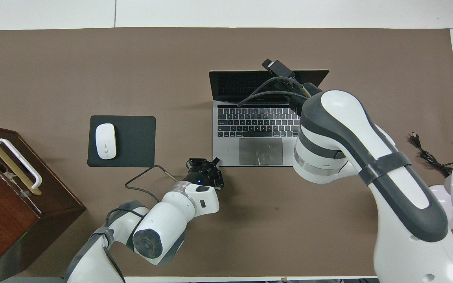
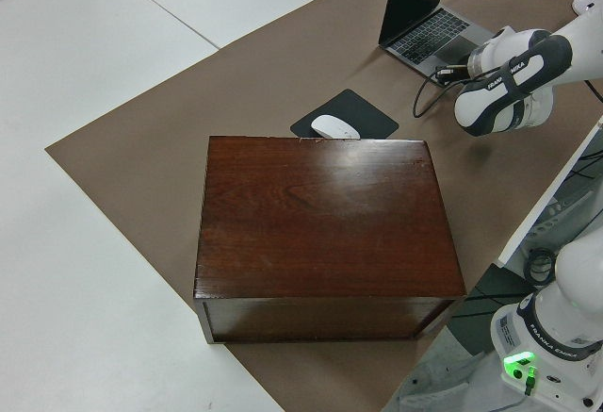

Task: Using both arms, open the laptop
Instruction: 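Push the laptop lid farther from the robot with the right gripper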

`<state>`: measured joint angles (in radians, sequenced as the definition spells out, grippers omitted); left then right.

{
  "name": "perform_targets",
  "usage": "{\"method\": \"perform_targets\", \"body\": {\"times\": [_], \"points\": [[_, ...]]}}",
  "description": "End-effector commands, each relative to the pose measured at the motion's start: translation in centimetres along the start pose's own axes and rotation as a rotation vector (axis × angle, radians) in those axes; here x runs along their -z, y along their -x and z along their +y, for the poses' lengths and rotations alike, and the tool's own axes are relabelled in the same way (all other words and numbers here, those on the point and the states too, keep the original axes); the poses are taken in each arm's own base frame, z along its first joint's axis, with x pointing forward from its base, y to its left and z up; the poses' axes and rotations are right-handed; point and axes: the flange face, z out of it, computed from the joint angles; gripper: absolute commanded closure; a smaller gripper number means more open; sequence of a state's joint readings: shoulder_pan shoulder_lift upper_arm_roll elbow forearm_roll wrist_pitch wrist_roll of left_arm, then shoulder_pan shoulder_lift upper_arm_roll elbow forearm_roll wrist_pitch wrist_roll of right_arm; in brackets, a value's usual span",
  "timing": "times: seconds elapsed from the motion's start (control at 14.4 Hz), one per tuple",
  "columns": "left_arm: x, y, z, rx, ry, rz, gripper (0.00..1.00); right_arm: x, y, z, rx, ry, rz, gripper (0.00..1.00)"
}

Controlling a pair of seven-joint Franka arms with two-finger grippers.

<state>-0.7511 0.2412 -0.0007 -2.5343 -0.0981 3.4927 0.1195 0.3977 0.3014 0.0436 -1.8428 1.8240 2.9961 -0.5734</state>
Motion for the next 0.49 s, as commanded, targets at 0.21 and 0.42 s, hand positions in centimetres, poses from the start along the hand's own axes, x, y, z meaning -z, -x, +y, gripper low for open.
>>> {"method": "perform_targets", "body": {"times": [0.21, 0.42], "points": [[-1.3, 0.4, 0.1, 0.006, -0.006, -0.008, 1.00, -1.1, -2.6, -0.6, 0.029, -0.018, 0.015, 0.00], [-1.3, 0.4, 0.1, 0.006, -0.006, -0.008, 1.00, -2.2, -2.7, -0.3, -0.053, -0.015, 0.014, 0.00]]}}
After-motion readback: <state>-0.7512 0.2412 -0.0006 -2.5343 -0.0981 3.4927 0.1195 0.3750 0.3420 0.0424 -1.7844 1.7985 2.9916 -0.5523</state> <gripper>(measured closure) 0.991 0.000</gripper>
